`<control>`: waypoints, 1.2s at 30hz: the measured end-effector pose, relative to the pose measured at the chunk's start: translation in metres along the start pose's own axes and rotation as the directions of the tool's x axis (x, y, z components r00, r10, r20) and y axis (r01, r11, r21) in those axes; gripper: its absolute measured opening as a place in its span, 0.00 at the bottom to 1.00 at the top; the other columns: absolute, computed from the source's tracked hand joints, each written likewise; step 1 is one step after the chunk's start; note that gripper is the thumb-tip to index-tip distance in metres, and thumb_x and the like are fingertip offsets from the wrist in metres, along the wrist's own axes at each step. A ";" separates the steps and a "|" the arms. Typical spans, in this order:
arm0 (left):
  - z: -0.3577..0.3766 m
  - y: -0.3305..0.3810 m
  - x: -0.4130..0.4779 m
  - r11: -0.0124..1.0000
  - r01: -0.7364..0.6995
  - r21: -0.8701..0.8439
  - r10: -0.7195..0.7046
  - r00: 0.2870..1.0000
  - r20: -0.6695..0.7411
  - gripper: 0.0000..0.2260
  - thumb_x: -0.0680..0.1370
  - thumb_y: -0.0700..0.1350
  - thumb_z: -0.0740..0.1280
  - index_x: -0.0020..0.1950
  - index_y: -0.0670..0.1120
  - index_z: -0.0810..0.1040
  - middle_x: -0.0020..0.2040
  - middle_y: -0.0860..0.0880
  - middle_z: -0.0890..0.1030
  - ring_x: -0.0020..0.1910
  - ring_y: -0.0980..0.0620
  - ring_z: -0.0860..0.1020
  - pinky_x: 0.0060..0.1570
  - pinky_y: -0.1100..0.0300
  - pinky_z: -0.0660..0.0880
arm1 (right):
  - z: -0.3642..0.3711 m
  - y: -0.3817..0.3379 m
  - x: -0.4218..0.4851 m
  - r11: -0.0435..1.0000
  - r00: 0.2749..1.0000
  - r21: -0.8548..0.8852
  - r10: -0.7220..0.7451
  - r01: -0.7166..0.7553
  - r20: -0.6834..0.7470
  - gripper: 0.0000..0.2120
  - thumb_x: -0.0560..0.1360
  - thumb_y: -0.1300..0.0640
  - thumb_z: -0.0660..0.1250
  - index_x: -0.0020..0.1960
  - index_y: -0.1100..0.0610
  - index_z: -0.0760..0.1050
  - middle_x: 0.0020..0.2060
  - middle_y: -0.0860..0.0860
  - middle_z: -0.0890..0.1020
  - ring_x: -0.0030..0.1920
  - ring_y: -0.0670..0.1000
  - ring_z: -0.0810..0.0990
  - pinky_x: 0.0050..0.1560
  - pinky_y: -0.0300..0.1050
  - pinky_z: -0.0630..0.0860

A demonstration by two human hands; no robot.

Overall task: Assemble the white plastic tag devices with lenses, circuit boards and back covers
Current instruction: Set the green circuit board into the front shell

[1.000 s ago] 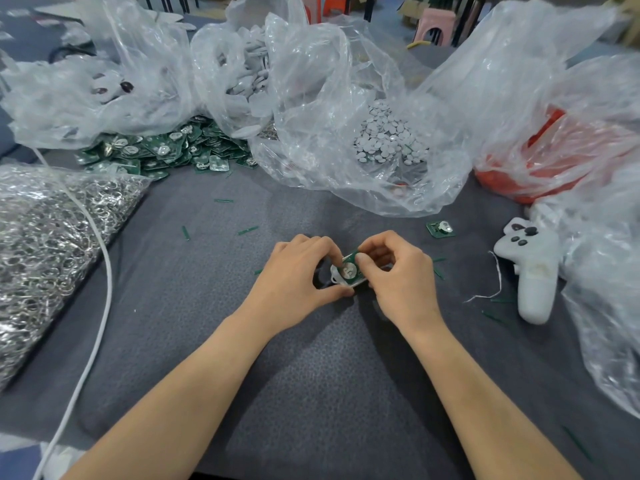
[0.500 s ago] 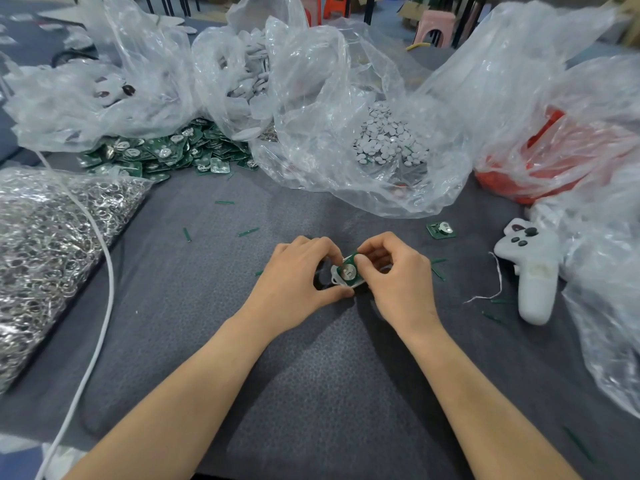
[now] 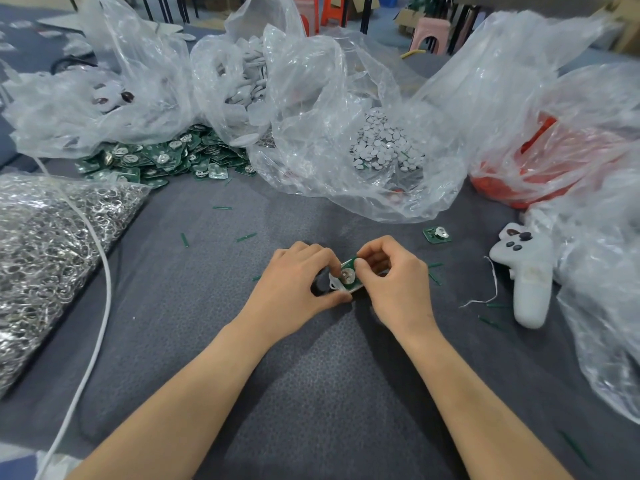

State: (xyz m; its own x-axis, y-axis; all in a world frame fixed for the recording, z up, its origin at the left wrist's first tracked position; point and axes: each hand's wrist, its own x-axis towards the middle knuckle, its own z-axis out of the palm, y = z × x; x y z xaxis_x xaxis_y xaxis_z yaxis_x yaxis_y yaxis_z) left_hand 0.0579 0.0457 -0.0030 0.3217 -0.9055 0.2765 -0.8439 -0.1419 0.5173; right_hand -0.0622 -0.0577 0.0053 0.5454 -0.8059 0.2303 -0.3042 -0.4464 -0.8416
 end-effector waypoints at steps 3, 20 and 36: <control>0.000 0.001 0.000 1.000 -0.013 -0.001 0.013 1.000 0.000 0.13 0.70 0.56 0.74 0.48 0.50 0.77 0.48 0.54 0.79 0.50 0.52 0.73 0.52 0.52 0.68 | -0.001 0.001 0.001 1.000 1.000 0.017 0.026 -0.027 0.008 0.07 0.71 0.66 0.70 0.39 0.55 0.76 0.32 0.48 0.79 0.33 0.41 0.75 0.35 0.28 0.70; -0.001 0.003 0.000 0.999 -0.010 -0.033 0.010 1.000 0.012 0.13 0.70 0.55 0.74 0.46 0.50 0.75 0.49 0.53 0.81 0.51 0.51 0.74 0.54 0.49 0.70 | -0.001 0.004 0.002 0.998 0.999 0.043 0.055 -0.055 0.002 0.07 0.71 0.65 0.70 0.39 0.55 0.77 0.32 0.47 0.80 0.32 0.41 0.75 0.35 0.29 0.70; 0.003 0.002 -0.002 0.998 -0.065 0.026 0.066 0.998 -0.011 0.12 0.72 0.54 0.73 0.51 0.51 0.78 0.50 0.54 0.78 0.50 0.52 0.73 0.49 0.54 0.68 | -0.001 0.003 -0.001 0.992 0.999 -0.114 -0.047 0.045 -0.012 0.04 0.70 0.64 0.72 0.41 0.57 0.79 0.41 0.50 0.77 0.37 0.46 0.76 0.42 0.37 0.72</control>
State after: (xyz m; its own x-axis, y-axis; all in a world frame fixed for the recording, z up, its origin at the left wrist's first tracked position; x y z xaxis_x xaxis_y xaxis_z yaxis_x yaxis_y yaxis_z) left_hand 0.0544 0.0460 -0.0047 0.2700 -0.9087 0.3185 -0.8741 -0.0926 0.4768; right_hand -0.0645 -0.0584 0.0026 0.5496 -0.7887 0.2755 -0.3665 -0.5240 -0.7688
